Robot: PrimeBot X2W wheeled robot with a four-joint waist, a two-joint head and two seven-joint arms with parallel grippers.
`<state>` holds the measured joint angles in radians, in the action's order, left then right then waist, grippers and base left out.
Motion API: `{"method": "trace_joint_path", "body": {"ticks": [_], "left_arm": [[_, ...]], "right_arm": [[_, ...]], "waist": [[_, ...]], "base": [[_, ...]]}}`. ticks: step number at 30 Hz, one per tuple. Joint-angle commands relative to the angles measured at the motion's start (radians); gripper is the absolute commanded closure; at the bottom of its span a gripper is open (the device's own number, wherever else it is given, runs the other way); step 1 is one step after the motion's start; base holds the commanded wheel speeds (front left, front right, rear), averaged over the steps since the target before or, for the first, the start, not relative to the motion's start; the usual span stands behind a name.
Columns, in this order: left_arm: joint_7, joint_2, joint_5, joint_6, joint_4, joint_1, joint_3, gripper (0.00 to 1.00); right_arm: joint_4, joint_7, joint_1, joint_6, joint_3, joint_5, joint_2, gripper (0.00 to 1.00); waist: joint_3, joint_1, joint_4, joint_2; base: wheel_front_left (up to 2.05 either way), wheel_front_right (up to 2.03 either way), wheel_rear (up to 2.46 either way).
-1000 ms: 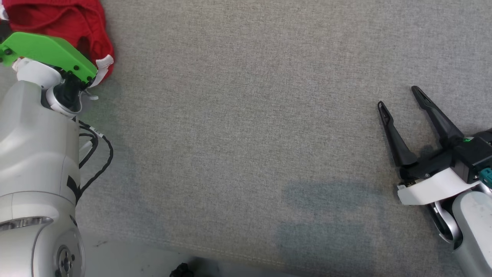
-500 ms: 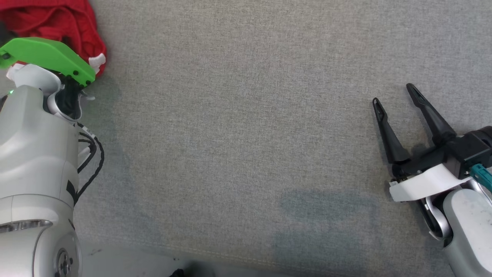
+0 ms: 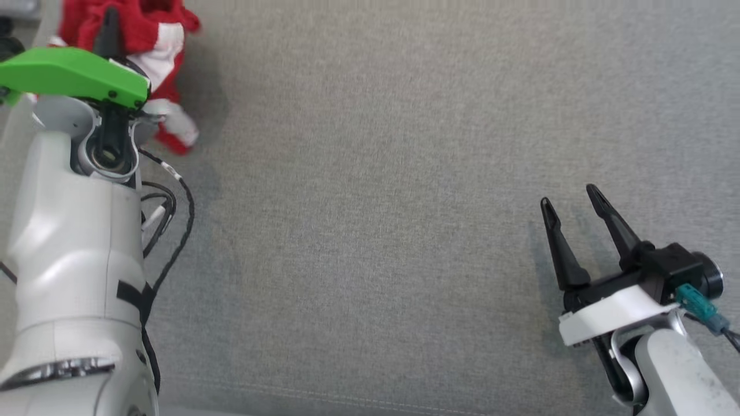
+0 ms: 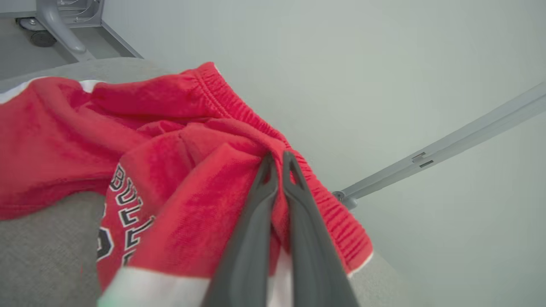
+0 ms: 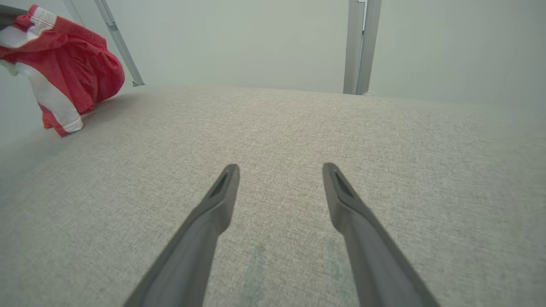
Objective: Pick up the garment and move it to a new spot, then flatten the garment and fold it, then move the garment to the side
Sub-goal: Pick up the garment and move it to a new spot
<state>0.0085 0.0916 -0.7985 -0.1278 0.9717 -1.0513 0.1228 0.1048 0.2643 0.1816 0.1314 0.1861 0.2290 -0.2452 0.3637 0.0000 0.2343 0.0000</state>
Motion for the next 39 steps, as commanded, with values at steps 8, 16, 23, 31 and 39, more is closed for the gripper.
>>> {"method": "trace_joint_path", "body": {"ticks": [8, 16, 23, 31, 39], "left_arm": [[0.108, -0.017, -0.131, -0.004, -0.243, 0.167, -0.048, 1.0], [0.196, -0.036, -0.183, 0.047, -0.501, 0.312, -0.119, 1.0], [0.206, -0.041, -0.294, 0.135, -0.685, 0.384, -0.247, 1.0], [0.151, -0.039, -0.346, 0.225, -0.757, 0.431, -0.433, 1.0], [0.081, -0.038, -0.374, 0.26, -0.654, 0.452, -0.502, 1.0]], "right_arm": [[0.016, 0.001, -0.093, -0.002, -0.033, 0.007, 0.059, 0.0], [0.016, 0.001, -0.136, -0.002, -0.046, 0.005, 0.094, 0.0], [0.018, 0.001, -0.125, -0.002, -0.047, 0.011, 0.105, 0.0], [0.015, 0.001, -0.118, -0.002, -0.054, 0.016, 0.122, 0.0], [0.003, 0.001, -0.094, -0.002, -0.055, 0.019, 0.132, 0.0]], "waist": [[-0.226, 0.0, -0.11, 0.0], [-0.296, 0.0, -0.239, 0.0], [-0.293, 0.0, -0.351, 0.0], [-0.264, 0.0, -0.451, 0.0], [-0.178, 0.0, -0.489, 0.0]], "base": [[0.0, 0.0, 0.0], [0.0, 0.0, 0.0], [0.0, 0.0, 0.0], [0.0, 0.0, 0.0], [0.0, 0.0, 0.0]]}}
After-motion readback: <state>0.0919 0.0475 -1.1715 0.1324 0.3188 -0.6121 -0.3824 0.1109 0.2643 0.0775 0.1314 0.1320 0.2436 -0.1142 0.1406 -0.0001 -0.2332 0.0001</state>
